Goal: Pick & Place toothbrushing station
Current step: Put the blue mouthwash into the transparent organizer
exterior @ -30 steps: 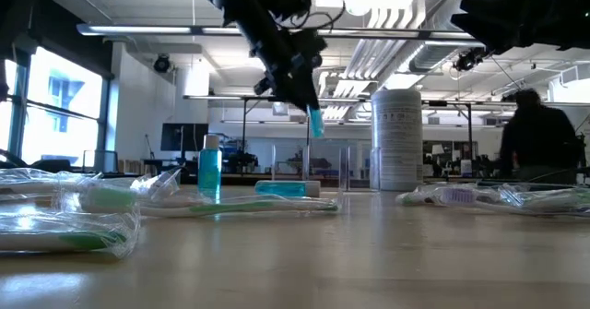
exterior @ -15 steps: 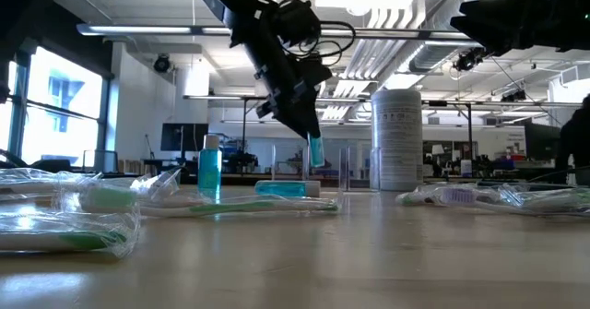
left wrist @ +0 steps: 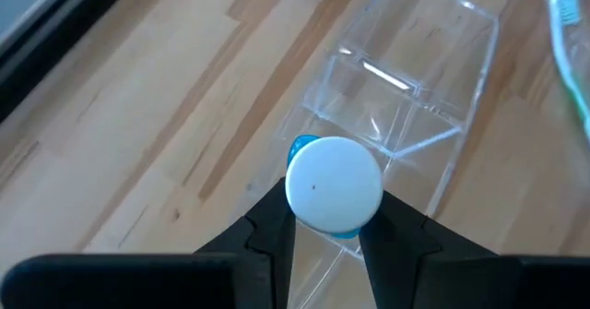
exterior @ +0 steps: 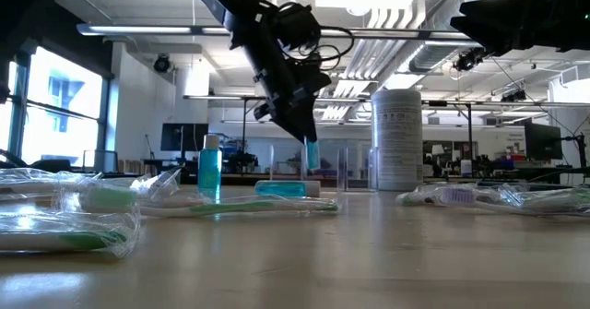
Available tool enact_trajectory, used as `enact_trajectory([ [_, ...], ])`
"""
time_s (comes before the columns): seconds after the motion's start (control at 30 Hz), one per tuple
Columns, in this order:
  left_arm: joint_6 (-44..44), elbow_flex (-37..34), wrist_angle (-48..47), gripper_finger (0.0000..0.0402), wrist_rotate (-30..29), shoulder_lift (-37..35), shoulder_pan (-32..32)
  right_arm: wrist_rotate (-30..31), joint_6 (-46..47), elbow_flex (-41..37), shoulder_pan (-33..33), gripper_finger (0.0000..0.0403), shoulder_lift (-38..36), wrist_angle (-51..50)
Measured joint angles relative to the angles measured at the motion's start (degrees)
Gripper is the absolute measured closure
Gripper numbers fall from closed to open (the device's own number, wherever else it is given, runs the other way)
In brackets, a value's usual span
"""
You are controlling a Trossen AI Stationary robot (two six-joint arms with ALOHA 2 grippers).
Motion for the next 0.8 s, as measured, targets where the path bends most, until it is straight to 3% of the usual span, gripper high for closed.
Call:
enact_trajectory([
  [0.8, 1.0, 0.0, 2.6, 0.0307, 5.5, 3.7, 0.2, 0.0, 0.0, 0.0, 0.0, 0.016, 0.0, -1.3],
])
